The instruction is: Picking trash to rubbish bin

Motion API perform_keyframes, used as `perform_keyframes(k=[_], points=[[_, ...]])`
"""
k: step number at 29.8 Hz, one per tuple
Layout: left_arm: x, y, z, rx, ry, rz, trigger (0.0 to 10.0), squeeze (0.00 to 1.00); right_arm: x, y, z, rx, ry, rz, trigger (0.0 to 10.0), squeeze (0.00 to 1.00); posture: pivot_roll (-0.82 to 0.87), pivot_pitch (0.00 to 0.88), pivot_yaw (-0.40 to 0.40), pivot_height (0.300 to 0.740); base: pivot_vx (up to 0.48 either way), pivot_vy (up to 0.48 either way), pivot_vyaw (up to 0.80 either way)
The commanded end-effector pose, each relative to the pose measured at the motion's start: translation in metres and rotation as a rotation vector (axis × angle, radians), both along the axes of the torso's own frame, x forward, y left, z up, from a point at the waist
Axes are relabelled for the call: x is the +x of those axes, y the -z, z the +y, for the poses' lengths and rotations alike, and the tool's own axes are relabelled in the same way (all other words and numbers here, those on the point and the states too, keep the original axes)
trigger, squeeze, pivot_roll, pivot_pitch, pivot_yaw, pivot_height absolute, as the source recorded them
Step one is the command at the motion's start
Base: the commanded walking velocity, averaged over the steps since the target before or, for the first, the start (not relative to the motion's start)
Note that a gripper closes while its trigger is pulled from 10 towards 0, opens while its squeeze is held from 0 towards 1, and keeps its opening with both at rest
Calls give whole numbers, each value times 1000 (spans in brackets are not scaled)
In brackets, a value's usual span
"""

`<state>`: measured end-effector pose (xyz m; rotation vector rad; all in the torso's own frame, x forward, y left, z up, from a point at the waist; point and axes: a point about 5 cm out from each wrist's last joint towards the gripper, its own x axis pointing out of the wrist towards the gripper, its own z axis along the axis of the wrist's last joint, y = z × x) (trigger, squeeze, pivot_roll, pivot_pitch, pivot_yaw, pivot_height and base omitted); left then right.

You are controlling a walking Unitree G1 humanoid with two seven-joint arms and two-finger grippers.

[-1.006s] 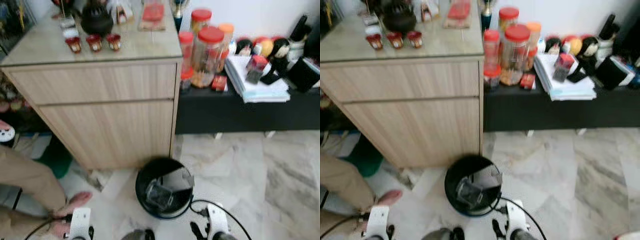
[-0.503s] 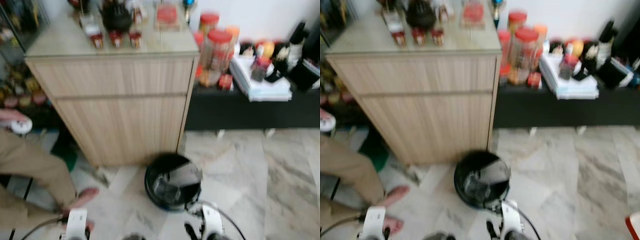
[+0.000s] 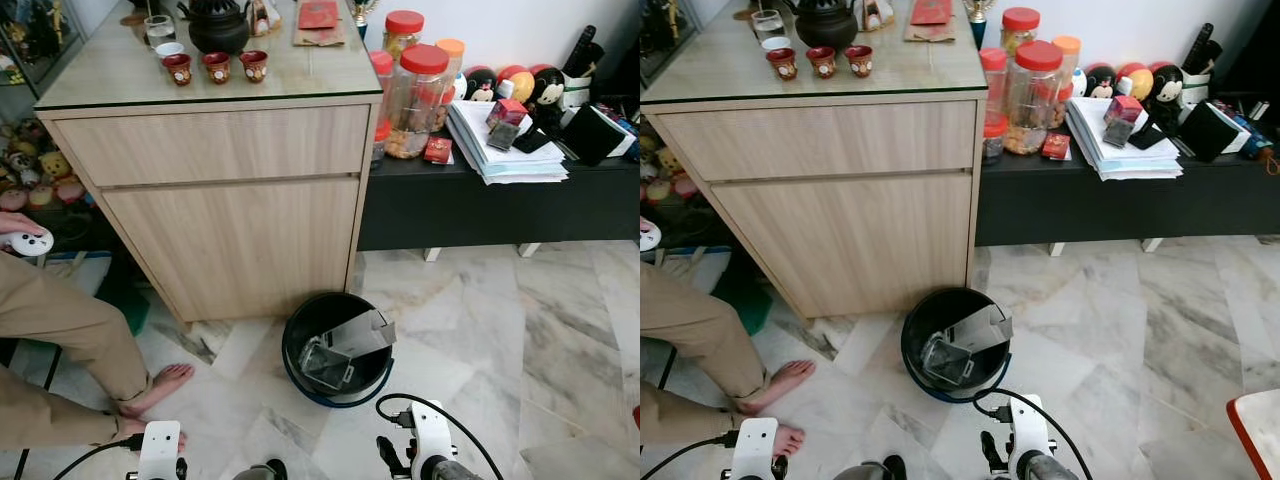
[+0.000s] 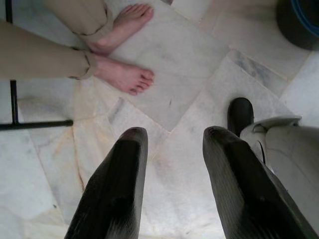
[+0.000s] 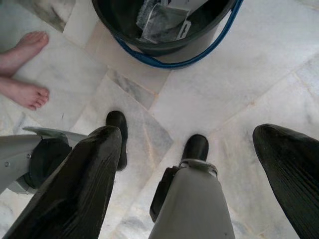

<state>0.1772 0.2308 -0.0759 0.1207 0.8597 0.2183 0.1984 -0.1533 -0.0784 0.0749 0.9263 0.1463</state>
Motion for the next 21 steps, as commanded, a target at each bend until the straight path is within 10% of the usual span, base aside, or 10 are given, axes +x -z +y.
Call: perform_keyframes(k=[1, 21], points=[[-4, 2, 1, 1, -12, 16, 10000, 0, -5, 3, 0, -7, 3, 22, 10000, 0, 128, 159, -20, 740, 0, 0, -800], [-5, 1, 9, 63, 32, 62, 10000, 0, -10, 5, 1, -21, 15, 33, 10000, 0, 116, 110, 14, 740, 0, -72, -800]])
